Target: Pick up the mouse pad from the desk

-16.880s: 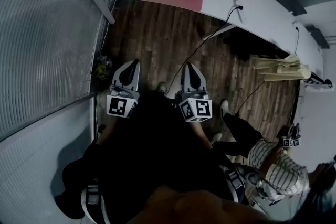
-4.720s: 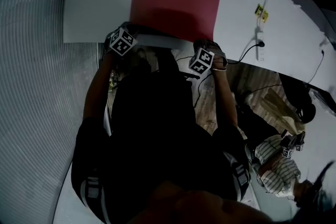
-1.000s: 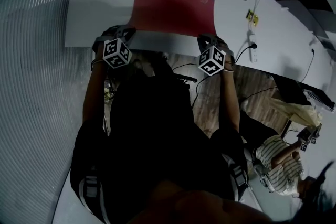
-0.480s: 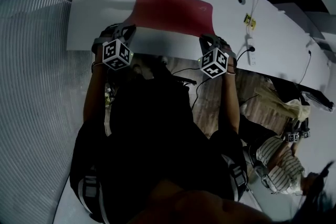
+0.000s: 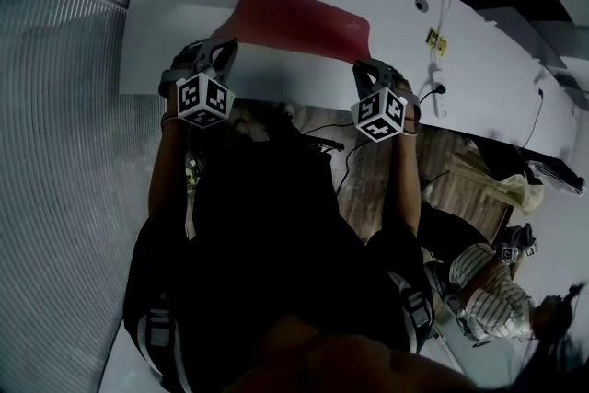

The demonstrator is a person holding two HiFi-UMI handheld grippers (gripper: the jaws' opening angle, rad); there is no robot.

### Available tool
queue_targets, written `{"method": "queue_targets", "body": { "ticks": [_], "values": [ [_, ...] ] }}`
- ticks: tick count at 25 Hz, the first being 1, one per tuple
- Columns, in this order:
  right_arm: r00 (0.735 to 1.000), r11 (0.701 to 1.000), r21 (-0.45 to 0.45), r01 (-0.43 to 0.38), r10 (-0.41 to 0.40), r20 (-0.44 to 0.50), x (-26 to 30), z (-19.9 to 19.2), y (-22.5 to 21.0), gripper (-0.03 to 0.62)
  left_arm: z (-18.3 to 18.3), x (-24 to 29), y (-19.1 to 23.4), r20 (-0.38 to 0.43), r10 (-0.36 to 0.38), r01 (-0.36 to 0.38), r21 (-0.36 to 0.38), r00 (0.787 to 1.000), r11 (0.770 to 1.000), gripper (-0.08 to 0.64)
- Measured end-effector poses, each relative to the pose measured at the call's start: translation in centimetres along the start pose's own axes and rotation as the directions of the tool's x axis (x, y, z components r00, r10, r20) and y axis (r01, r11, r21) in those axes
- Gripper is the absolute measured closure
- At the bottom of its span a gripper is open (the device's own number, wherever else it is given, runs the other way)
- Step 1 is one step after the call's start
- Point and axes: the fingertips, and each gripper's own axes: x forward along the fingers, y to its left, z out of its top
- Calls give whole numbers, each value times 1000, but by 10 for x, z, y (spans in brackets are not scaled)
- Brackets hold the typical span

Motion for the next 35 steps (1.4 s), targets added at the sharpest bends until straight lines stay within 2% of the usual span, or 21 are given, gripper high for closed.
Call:
{"method": "queue_targets", "body": {
  "ticks": [13,25,35],
  "values": [
    [998,999,-13,47,-47,49,-38,22,-27,580,36,-37,35,70,112,-116,48,991,992,546],
    [990,995,-23,97,-94,109,-76,41,-42,580,69,-78,62,125,210,-219,60,970,974,546],
    [983,991,-42,131,-124,135,-91,53,-47,580,77,-95,70,152,247,-260,70,957,963,546]
  ]
}}
